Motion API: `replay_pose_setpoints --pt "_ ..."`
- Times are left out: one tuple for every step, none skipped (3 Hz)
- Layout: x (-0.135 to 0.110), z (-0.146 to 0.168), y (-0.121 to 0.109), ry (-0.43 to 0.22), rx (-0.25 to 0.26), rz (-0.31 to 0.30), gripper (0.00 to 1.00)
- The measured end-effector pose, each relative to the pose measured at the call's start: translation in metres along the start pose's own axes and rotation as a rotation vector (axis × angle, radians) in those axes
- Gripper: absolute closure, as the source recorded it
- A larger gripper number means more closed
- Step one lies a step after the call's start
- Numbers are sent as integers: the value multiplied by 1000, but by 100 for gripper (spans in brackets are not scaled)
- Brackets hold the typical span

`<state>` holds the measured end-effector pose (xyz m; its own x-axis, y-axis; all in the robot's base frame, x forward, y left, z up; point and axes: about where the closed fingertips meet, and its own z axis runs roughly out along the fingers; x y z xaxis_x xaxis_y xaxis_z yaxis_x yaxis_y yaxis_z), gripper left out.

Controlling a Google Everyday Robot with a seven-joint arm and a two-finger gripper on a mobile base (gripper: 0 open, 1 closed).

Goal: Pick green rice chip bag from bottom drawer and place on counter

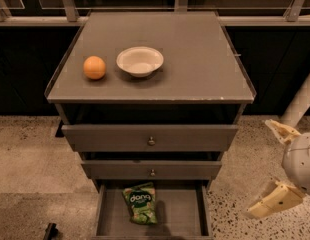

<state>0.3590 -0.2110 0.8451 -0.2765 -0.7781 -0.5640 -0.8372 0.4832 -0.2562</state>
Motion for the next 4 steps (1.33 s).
replay_pose_setpoints --pt "6 11 -3 2 5 -3 0" --pt "26 45 16 -39 10 35 0" --pt "55 97 54 -95 14 148 0" --pt "82 144 73 -120 22 254 0"
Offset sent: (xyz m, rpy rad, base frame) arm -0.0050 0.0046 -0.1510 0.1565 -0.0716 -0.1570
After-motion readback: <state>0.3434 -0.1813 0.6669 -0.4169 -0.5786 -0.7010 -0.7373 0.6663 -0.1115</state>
